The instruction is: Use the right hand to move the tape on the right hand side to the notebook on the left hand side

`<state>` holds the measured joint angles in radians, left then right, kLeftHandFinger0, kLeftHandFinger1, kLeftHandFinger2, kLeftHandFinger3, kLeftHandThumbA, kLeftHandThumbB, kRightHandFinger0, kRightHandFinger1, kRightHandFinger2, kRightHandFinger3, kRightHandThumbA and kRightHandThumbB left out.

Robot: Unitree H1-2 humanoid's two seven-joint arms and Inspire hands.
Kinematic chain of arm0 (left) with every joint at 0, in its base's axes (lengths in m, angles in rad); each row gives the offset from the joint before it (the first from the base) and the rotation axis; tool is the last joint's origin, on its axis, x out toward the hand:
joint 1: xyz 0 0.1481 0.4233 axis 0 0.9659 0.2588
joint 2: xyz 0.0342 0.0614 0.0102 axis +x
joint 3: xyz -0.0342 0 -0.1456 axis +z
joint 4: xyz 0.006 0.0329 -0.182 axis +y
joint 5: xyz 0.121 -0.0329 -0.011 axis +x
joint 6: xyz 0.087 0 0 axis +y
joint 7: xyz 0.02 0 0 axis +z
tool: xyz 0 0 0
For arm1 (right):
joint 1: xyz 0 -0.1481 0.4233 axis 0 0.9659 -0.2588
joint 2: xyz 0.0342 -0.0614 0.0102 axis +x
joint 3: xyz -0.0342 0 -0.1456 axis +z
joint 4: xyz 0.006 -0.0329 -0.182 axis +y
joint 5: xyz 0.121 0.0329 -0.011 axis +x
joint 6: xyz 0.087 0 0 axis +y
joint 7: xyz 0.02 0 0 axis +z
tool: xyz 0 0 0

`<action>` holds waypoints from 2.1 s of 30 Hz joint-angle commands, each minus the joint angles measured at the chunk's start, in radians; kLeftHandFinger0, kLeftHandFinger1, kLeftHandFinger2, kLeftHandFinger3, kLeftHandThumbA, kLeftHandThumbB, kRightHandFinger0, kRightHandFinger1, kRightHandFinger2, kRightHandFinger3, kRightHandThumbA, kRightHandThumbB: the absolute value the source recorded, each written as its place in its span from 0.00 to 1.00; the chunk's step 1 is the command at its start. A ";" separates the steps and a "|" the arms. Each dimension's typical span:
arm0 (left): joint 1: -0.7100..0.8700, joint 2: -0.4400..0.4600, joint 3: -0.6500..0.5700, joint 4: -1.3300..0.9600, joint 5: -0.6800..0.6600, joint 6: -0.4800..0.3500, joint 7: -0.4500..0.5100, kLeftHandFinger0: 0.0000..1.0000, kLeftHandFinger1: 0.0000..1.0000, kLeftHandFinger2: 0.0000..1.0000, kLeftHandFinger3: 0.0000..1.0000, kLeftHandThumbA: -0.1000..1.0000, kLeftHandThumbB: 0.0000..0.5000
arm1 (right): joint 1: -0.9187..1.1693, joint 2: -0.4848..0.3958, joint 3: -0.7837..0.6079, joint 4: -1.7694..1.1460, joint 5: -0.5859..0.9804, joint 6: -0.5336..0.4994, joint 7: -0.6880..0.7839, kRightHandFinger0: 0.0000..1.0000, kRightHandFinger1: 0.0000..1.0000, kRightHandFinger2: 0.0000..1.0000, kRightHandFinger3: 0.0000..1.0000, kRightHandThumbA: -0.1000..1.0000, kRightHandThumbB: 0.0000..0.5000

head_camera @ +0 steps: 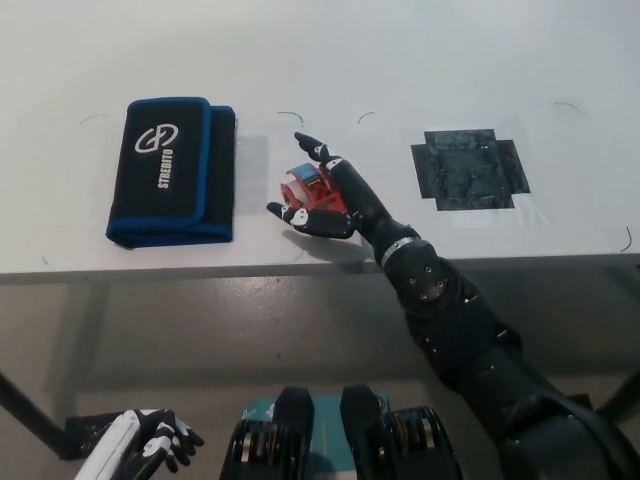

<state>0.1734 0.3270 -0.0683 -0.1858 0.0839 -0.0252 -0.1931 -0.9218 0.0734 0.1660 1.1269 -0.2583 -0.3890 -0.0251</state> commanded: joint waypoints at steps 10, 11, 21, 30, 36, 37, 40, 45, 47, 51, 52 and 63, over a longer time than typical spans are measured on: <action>-0.005 0.005 0.012 -0.026 -0.010 -0.015 -0.006 0.39 0.38 0.47 0.65 0.82 0.30 | -0.049 -0.034 -0.005 -0.006 0.014 -0.051 -0.011 1.00 1.00 1.00 1.00 0.83 0.50; -0.004 0.006 0.011 -0.029 -0.003 -0.008 -0.005 0.38 0.38 0.46 0.65 0.83 0.31 | -0.044 -0.049 -0.003 -0.018 0.011 -0.058 -0.009 1.00 1.00 1.00 1.00 0.82 0.47; 0.006 0.011 0.019 -0.026 -0.007 -0.008 -0.008 0.40 0.39 0.48 0.66 0.84 0.30 | 0.088 -0.194 -0.018 -0.411 0.024 0.060 0.074 1.00 1.00 1.00 1.00 0.75 0.44; -0.003 0.015 0.018 -0.022 -0.008 -0.008 -0.012 0.40 0.39 0.47 0.64 0.83 0.29 | 0.324 -0.334 -0.054 -0.996 0.043 0.226 0.164 1.00 1.00 1.00 1.00 0.73 0.38; -0.032 0.041 0.018 -0.014 -0.009 -0.003 -0.032 0.40 0.39 0.48 0.65 0.83 0.32 | 0.592 -0.388 -0.079 -1.298 0.022 0.269 0.172 1.00 1.00 1.00 1.00 0.73 0.33; -0.034 0.042 0.018 -0.015 -0.007 0.000 -0.032 0.40 0.39 0.48 0.65 0.84 0.32 | 0.618 -0.392 -0.080 -1.319 0.022 0.269 0.172 1.00 1.00 1.00 1.00 0.73 0.33; -0.035 0.043 0.021 -0.021 -0.006 0.010 -0.031 0.40 0.39 0.48 0.66 0.86 0.33 | 0.756 -0.403 -0.087 -1.395 0.070 0.311 0.182 1.00 1.00 1.00 1.00 0.72 0.33; -0.037 0.041 0.016 -0.016 0.004 0.007 -0.028 0.40 0.39 0.48 0.66 0.86 0.29 | 0.913 -0.411 -0.100 -1.405 0.086 0.264 0.164 1.00 1.00 1.00 1.00 0.81 0.22; -0.038 0.042 0.012 -0.009 0.006 -0.001 -0.029 0.41 0.40 0.48 0.66 0.87 0.28 | 0.954 -0.410 -0.105 -1.413 0.085 0.260 0.158 1.00 1.00 1.00 1.00 0.83 0.22; -0.028 0.038 0.013 -0.005 0.000 0.005 -0.025 0.40 0.39 0.48 0.66 0.86 0.31 | 1.062 -0.425 -0.111 -1.454 0.060 0.249 0.163 1.00 1.00 1.00 1.00 0.89 0.20; -0.028 0.038 0.013 -0.005 0.000 0.005 -0.025 0.40 0.39 0.47 0.66 0.86 0.31 | 1.062 -0.425 -0.111 -1.455 0.060 0.250 0.163 1.00 1.00 1.00 1.00 0.89 0.20; 0.030 0.024 0.020 -0.009 -0.013 -0.009 -0.020 0.38 0.40 0.49 0.66 0.84 0.32 | 1.097 -0.420 -0.068 -1.359 -0.019 0.240 0.165 1.00 1.00 1.00 1.00 0.92 0.20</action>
<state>0.1754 0.3459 -0.0585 -0.1728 0.0833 -0.0148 -0.2086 0.1799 -0.3374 0.0866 -0.2365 -0.2455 -0.1430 0.1245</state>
